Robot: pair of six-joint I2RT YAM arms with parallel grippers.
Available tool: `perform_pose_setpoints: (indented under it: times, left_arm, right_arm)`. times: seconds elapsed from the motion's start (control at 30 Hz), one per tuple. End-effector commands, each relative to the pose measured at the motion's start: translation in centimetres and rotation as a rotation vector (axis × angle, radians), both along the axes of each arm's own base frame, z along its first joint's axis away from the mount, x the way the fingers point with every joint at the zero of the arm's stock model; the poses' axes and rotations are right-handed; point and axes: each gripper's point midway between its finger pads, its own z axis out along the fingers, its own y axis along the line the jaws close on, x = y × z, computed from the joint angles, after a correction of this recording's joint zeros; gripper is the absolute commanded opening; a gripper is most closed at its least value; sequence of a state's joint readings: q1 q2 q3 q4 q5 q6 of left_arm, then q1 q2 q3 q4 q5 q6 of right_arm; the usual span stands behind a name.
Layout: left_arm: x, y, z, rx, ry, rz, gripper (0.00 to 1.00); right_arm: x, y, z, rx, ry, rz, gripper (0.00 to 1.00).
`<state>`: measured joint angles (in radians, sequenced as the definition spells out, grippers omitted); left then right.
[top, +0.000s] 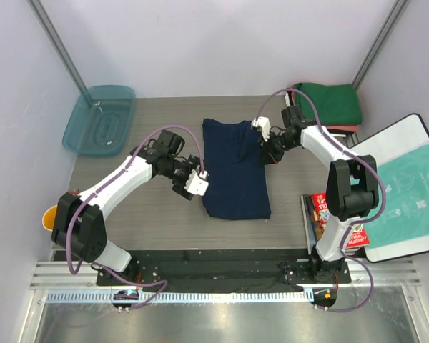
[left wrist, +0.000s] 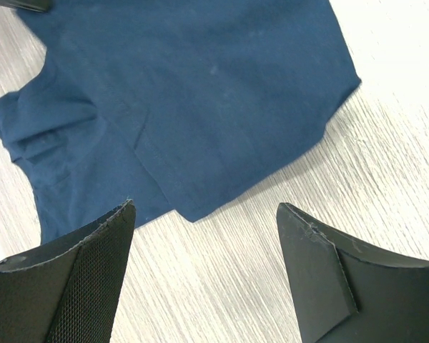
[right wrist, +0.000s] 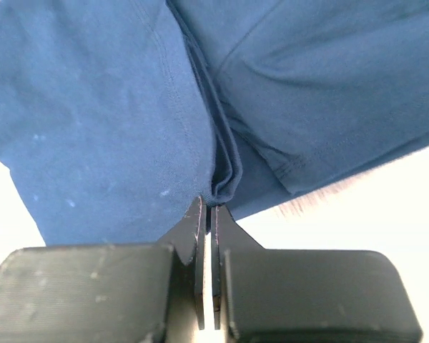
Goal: Fold and stack the t-shirts
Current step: Fold the tshirt
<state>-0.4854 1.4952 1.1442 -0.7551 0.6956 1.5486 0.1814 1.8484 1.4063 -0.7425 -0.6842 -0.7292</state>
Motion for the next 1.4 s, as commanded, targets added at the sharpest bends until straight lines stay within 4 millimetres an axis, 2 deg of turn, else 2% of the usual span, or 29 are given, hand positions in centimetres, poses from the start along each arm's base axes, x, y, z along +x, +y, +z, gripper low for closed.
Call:
perform_pose_setpoints:
  times: [0.0, 0.13, 0.27, 0.37, 0.5, 0.63, 0.7, 0.73, 0.77, 0.8, 0.83, 0.93, 1.0, 1.07, 1.1, 1.17, 1.27, 1.3, 1.37]
  left_arm:
    - [0.2, -1.0, 1.3, -0.030, -0.019, -0.039, 0.80]
    - [0.3, -1.3, 1.6, -0.034, -0.024, -0.049, 0.80]
    - [0.3, -1.4, 1.6, -0.033, -0.026, -0.053, 0.80]
    - [0.5, -1.5, 0.5, -0.024, -0.011, -0.039, 0.80]
    - [2.3, -1.5, -1.4, -0.005, 0.004, 0.032, 0.79]
    - [2.9, -2.0, -1.9, -0.004, 0.019, 0.036, 0.79]
    - [3.0, -2.1, -2.1, -0.007, 0.023, 0.036, 0.79]
    - [3.1, -2.1, -2.2, -0.007, 0.022, 0.035, 0.79]
    - [3.1, -2.2, -2.2, -0.005, 0.023, 0.035, 0.79]
    - [3.1, -2.1, -2.4, -0.004, 0.024, 0.038, 0.79]
    - [3.1, -2.1, -2.4, -0.006, 0.024, 0.044, 0.79]
    - [3.0, -2.1, -2.3, -0.022, 0.006, 0.055, 0.79]
    - [2.8, -2.1, -2.8, -0.026, -0.008, 0.069, 0.78]
    - [2.4, -2.1, -2.3, -0.038, -0.040, 0.069, 0.76]
    - [2.2, -2.0, -2.8, -0.045, -0.054, 0.074, 0.74]
    - [1.5, -2.1, -2.4, -0.067, -0.080, 0.067, 0.70]
    - [-0.5, -2.0, -3.8, -0.074, -0.058, 0.048, 0.68]
    - [-0.8, -2.1, -3.9, -0.081, -0.045, 0.051, 0.68]
    - [-1.8, -2.5, -4.2, -0.084, -0.024, 0.048, 0.67]
  right_arm:
    - [0.3, -0.5, 3.3, -0.020, -0.113, 0.014, 0.01]
    - [-0.9, -1.2, 1.6, -0.058, -0.091, 0.026, 0.01]
    - [-0.3, -2.7, -0.9, -0.146, -0.100, -0.012, 0.01]
    - [0.1, -3.2, -2.0, -0.172, -0.109, -0.023, 0.01]
    - [1.1, -3.9, -2.7, -0.197, -0.123, -0.042, 0.01]
    - [1.6, -4.4, -3.5, -0.212, -0.118, -0.056, 0.01]
    - [1.6, -4.5, -3.8, -0.225, -0.121, -0.050, 0.11]
    - [1.7, -4.8, -4.1, -0.243, -0.124, -0.051, 0.20]
    - [1.7, -5.1, -4.2, -0.256, -0.134, -0.041, 0.35]
    - [1.7, -5.1, -4.1, -0.262, -0.142, -0.036, 0.42]
    - [1.7, -5.2, -3.9, -0.264, -0.148, -0.033, 0.44]
    - [2.0, -4.5, -1.4, -0.223, -0.188, -0.030, 0.50]
    - [2.1, -3.8, 0.6, -0.178, -0.216, -0.030, 0.60]
    - [1.8, -2.9, 2.5, -0.125, -0.218, -0.007, 0.60]
    - [1.8, -2.6, 3.6, -0.106, -0.233, 0.001, 0.60]
    - [0.8, -1.9, 4.0, -0.069, -0.203, 0.025, 0.56]
    - [-0.5, -1.5, 3.5, -0.056, -0.175, 0.060, 0.50]
    - [-0.9, -1.3, 2.7, -0.055, -0.152, 0.070, 0.48]
    - [-1.5, -0.7, 1.8, -0.049, -0.115, 0.085, 0.38]
